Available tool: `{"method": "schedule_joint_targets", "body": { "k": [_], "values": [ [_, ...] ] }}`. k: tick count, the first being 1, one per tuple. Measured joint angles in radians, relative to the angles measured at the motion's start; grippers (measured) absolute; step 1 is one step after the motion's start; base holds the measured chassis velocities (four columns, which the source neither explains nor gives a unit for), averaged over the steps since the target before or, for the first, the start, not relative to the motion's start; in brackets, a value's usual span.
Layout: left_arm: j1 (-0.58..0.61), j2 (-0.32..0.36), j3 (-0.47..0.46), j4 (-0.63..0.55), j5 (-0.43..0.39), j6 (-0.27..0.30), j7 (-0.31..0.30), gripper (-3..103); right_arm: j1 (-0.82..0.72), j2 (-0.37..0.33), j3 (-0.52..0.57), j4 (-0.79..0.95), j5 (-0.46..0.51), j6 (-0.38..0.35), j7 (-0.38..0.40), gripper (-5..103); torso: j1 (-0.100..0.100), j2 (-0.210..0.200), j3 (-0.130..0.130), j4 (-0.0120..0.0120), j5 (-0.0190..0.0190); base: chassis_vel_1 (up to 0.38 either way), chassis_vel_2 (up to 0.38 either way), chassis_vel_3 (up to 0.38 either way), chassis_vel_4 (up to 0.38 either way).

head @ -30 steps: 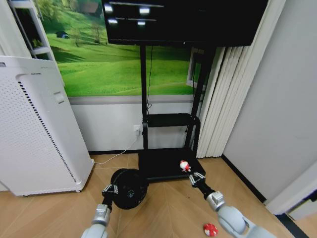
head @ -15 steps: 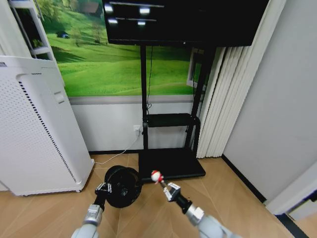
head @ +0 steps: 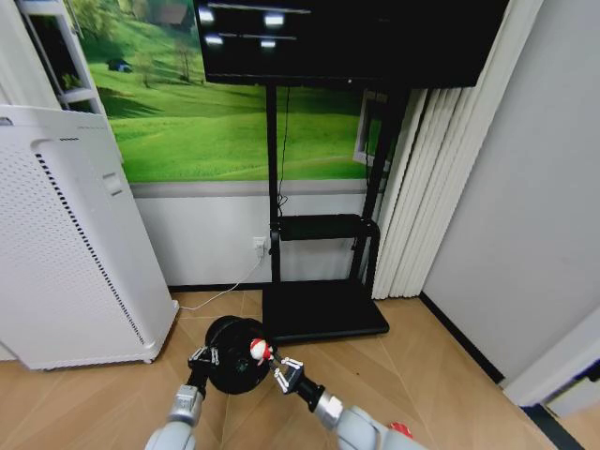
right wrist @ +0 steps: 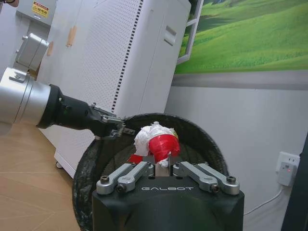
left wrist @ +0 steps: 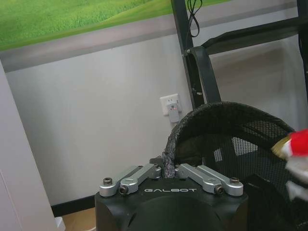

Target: Pick up the trash bin and place the garbage on the floor into it.

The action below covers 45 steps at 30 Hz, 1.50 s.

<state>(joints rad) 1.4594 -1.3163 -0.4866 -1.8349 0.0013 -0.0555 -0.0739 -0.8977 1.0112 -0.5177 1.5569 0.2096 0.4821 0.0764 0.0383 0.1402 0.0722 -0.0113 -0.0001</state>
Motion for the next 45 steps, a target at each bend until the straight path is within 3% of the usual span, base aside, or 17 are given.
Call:
{"method": "schedule_joint_targets", "body": {
  "k": [8,10,13,14,15,16,17,21,24,26,28,29,31,33,34,37,45],
  "values": [
    [-0.008,-0.018,0.019,0.004,0.002,0.006,0.000,4,0.032,0.036,-0.038,-0.031,0.034,-0.055,0.021,13,0.000,0.000,0.000,0.0001,0.0000,0.000,0.000,0.000,0.000],
    [-0.008,-0.021,0.022,0.005,0.004,0.007,0.000,4,0.031,0.033,-0.031,-0.032,0.036,-0.064,0.015,23,0.000,0.000,0.000,0.0000,0.0000,0.000,0.000,0.000,0.000],
    [-0.008,-0.022,0.023,0.006,0.005,0.007,0.000,4,0.029,0.030,-0.025,-0.034,0.035,-0.066,0.013,28,0.000,0.000,0.000,0.0000,0.0000,0.000,0.000,0.000,0.000],
    [-0.008,-0.024,0.024,0.007,0.006,0.007,-0.001,4,0.025,0.027,-0.019,-0.034,0.034,-0.067,0.012,34,0.000,0.000,0.000,0.0000,0.0001,0.000,0.000,0.000,0.000],
    [-0.010,-0.028,0.029,0.010,0.009,0.008,-0.001,4,0.018,0.019,-0.011,-0.032,0.031,-0.067,0.011,50,0.000,0.000,0.000,0.0000,0.0001,0.000,0.000,0.000,0.000],
    [-0.011,-0.031,0.032,0.010,0.010,0.009,-0.001,4,0.016,0.016,-0.007,-0.031,0.030,-0.067,0.011,56,0.000,0.000,0.000,0.0000,0.0001,0.000,0.000,0.000,0.000],
    [-0.011,-0.031,0.032,0.010,0.010,0.009,-0.001,4,0.016,0.016,-0.007,-0.031,0.030,-0.067,0.011,56,0.000,0.000,0.000,0.0000,0.0001,0.000,0.000,0.000,0.000],
    [-0.010,-0.034,0.035,0.011,0.013,0.009,-0.001,4,0.004,0.008,0.015,-0.022,0.032,-0.068,0.018,72,0.000,0.000,0.000,0.0000,0.0002,0.000,0.000,0.000,0.000],
    [-0.004,-0.032,0.024,0.011,0.013,0.009,-0.001,4,-0.026,-0.015,0.089,0.018,0.038,-0.108,0.051,88,0.000,0.000,0.000,0.0001,0.0002,0.000,0.000,0.000,0.000],
    [-0.002,-0.031,0.019,0.011,0.013,0.008,0.000,4,-0.037,-0.027,0.119,0.036,0.032,-0.126,0.067,88,0.000,0.000,0.000,0.0002,0.0002,0.000,0.000,0.000,0.000],
    [0.002,-0.023,0.007,0.011,0.011,0.006,0.000,4,-0.064,-0.056,0.174,0.076,0.026,-0.183,0.132,97,0.000,0.000,0.000,0.0000,0.0001,0.000,0.000,0.000,0.000],
    [0.002,-0.023,0.007,0.011,0.011,0.006,0.000,4,-0.064,-0.056,0.174,0.076,0.026,-0.183,0.132,97,0.000,0.000,0.000,0.0000,0.0001,0.000,0.000,0.000,0.000],
    [0.008,-0.014,-0.006,0.007,0.007,0.006,0.002,4,-0.096,-0.089,0.241,0.099,0.059,-0.256,0.207,100,0.000,0.000,0.000,0.0001,0.0001,0.000,0.000,0.000,0.000],
    [0.008,-0.013,-0.008,0.006,0.007,0.006,0.002,4,-0.100,-0.093,0.249,0.100,0.064,-0.266,0.215,100,0.000,0.000,0.000,0.0000,0.0001,0.000,0.000,0.000,0.000],
    [0.013,-0.004,-0.020,0.002,0.002,0.005,0.004,4,-0.129,-0.118,0.313,0.100,0.119,-0.329,0.254,100,0.000,0.000,0.000,-0.0001,0.0003,0.000,0.000,0.000,0.000],
    [0.017,0.004,-0.033,-0.001,-0.004,0.004,0.006,4,-0.163,-0.140,0.377,0.081,0.184,-0.393,0.288,100,0.000,0.000,0.000,0.0000,0.0001,0.000,0.000,0.000,0.000],
    [0.025,0.008,-0.056,-0.012,-0.015,0.004,0.007,4,-0.227,-0.156,0.449,0.044,0.297,-0.458,0.341,100,0.000,0.000,0.000,0.0001,0.0004,0.000,0.000,0.000,0.000]
  ]
}}
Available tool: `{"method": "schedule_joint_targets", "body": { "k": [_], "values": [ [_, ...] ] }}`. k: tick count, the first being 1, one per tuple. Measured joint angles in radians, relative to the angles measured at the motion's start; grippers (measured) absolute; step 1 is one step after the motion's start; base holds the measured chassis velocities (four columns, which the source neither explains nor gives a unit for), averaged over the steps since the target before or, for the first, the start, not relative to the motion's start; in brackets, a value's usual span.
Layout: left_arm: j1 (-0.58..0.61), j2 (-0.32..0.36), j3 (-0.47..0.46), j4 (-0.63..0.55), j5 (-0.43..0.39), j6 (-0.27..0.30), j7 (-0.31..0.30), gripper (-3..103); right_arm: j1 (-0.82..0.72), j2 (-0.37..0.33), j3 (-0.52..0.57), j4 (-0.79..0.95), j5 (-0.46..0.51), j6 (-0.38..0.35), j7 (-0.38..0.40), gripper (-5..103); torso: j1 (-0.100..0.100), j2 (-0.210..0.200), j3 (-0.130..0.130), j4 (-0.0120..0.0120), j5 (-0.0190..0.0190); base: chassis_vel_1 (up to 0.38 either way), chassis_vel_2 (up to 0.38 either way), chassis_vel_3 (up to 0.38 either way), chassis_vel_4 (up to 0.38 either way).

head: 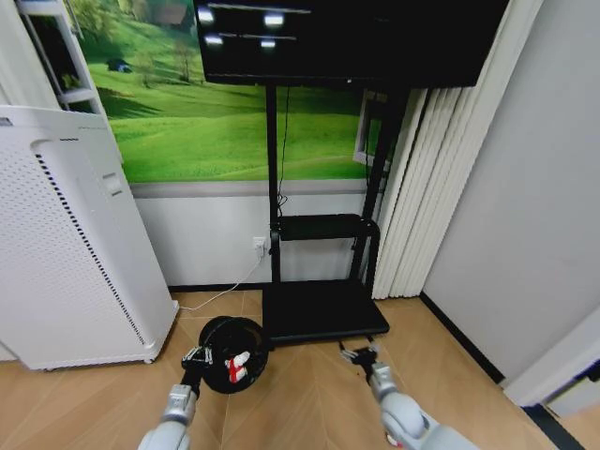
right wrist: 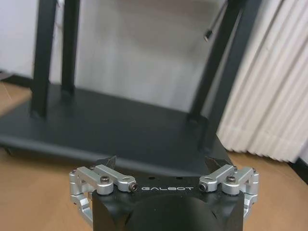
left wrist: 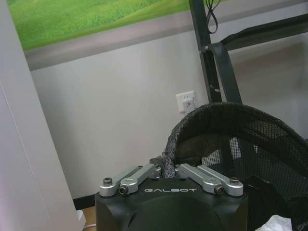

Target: Pick up the trash bin and place the garbage on the floor into it.

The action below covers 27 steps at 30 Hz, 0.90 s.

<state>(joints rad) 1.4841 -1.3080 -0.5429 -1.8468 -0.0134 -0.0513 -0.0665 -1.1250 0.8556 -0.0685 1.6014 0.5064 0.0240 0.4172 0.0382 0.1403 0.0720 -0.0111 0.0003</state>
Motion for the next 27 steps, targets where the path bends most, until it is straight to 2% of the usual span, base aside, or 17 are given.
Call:
{"method": "schedule_joint_targets", "body": {
  "k": [6,13,17,22,27],
  "values": [
    [0.012,0.002,-0.039,-0.027,-0.027,-0.003,0.002,4,-0.091,-0.070,0.040,-0.039,0.027,-0.038,0.013,100,0.000,0.000,0.000,-0.0004,0.0000,0.000,0.000,0.000,0.000],
    [0.014,0.010,-0.077,-0.026,-0.051,-0.009,0.004,4,-0.094,-0.136,-0.005,-0.061,0.172,-0.149,0.081,100,0.000,0.000,0.000,0.0000,-0.0003,0.000,0.000,0.000,0.000],
    [0.012,0.008,-0.075,-0.020,-0.051,-0.012,0.004,4,-0.087,-0.145,-0.041,-0.092,0.199,-0.178,0.096,100,0.000,0.000,0.000,0.0001,-0.0004,0.000,0.000,0.000,0.000],
    [0.001,0.003,-0.057,-0.010,-0.046,-0.012,0.005,4,-0.095,-0.130,-0.095,-0.157,0.172,-0.184,0.099,100,0.000,0.000,0.000,-0.0003,-0.0001,0.000,0.000,0.000,0.000],
    [-0.008,0.003,-0.046,0.005,-0.043,-0.012,0.005,4,-0.115,-0.119,-0.106,-0.172,0.167,-0.184,0.101,100,0.000,0.000,0.000,0.0002,-0.0003,0.000,0.000,0.000,0.000]
  ]
}}
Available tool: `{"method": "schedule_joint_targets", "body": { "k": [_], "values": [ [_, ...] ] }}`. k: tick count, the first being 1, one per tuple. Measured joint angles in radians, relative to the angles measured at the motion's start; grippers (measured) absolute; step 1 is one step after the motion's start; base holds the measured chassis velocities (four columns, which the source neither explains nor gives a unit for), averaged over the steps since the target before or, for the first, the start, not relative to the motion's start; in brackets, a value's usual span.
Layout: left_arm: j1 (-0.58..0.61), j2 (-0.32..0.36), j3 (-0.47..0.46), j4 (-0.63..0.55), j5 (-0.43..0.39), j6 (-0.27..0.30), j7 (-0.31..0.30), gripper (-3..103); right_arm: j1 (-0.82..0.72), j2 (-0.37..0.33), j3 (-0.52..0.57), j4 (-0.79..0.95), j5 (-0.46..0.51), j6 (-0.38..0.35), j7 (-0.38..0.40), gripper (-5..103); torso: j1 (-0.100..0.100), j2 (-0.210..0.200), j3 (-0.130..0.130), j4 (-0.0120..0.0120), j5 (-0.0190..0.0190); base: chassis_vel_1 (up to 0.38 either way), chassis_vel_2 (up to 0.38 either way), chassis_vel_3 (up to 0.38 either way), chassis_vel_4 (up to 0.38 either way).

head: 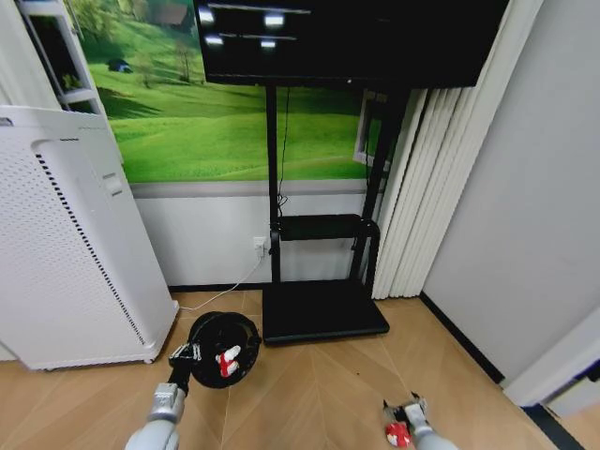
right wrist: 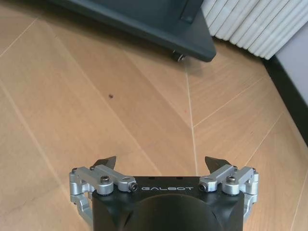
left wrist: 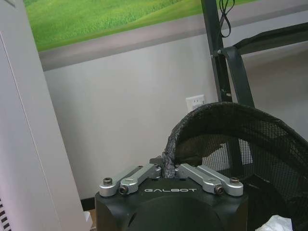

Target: Pick up the trash bin and place the garbage on the floor into it.

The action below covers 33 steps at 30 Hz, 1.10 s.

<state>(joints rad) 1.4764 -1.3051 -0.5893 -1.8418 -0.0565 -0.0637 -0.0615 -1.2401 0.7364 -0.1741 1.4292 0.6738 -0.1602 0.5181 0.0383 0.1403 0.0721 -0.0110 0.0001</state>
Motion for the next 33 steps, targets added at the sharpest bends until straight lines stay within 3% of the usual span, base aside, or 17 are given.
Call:
{"method": "schedule_joint_targets", "body": {
  "k": [13,33],
  "values": [
    [-0.022,-0.007,0.021,0.027,0.002,0.005,-0.001,4,-0.042,-0.035,-0.046,-0.010,-0.039,-0.004,0.007,100,0.000,0.000,0.000,-0.0004,-0.0001,0.000,0.000,0.000,0.000],
    [-0.010,-0.016,0.026,0.019,0.005,0.008,-0.004,4,0.068,0.043,-0.183,-0.209,-0.090,0.009,-0.011,100,0.000,0.000,0.000,-0.0003,-0.0009,0.000,0.000,0.000,0.000]
  ]
}}
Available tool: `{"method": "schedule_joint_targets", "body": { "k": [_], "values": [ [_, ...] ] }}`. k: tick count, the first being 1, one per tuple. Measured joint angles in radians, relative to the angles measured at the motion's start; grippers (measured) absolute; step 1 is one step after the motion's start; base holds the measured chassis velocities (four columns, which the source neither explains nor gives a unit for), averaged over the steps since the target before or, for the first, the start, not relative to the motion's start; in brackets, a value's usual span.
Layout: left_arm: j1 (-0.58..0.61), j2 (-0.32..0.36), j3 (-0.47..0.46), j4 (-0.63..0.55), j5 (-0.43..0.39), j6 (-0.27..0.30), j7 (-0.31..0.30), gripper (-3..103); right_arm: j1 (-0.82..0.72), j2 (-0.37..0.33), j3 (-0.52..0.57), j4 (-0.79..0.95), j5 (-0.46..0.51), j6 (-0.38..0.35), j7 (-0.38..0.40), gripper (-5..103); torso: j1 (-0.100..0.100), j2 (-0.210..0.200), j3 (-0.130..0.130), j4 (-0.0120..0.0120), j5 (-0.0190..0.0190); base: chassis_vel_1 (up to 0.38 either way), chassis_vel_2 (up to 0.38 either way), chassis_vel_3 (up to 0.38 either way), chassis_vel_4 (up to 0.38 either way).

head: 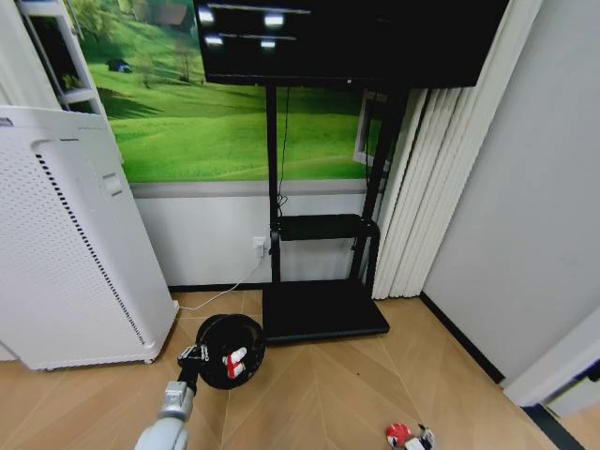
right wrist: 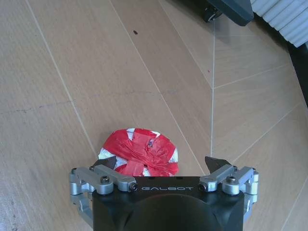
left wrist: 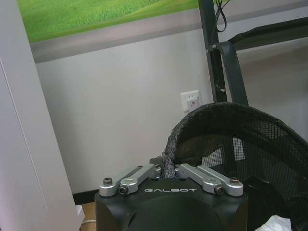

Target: Pick up the trash bin and place the garbage on the floor into it.

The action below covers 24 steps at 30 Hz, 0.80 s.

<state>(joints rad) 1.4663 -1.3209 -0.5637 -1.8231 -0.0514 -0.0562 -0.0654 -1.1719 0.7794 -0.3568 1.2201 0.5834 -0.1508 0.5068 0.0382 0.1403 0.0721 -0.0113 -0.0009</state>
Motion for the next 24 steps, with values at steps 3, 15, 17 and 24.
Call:
{"method": "schedule_joint_targets", "body": {
  "k": [3,15,17,24],
  "values": [
    [0.003,0.000,-0.001,0.000,0.001,0.000,0.000,4,0.013,0.016,-0.010,-0.028,-0.005,0.005,0.000,100,0.000,0.000,0.000,0.0000,-0.0006,0.000,0.000,0.000,0.000],
    [0.002,-0.002,0.006,0.004,0.006,-0.001,-0.001,4,0.035,0.027,-0.019,-0.028,0.001,0.014,0.005,100,0.000,0.000,0.000,0.0003,0.0022,0.000,0.000,0.000,0.000],
    [-0.003,-0.008,0.017,0.005,0.010,-0.001,-0.002,4,0.045,0.007,-0.009,0.018,0.017,0.006,0.015,100,0.000,0.000,0.000,0.0005,0.0019,0.000,0.000,0.000,0.000],
    [-0.004,-0.011,0.019,0.008,0.012,-0.001,-0.002,4,0.036,-0.049,0.015,0.100,0.021,0.003,0.031,100,0.000,0.000,0.000,0.0002,0.0010,0.000,0.000,0.000,0.000]
  ]
}}
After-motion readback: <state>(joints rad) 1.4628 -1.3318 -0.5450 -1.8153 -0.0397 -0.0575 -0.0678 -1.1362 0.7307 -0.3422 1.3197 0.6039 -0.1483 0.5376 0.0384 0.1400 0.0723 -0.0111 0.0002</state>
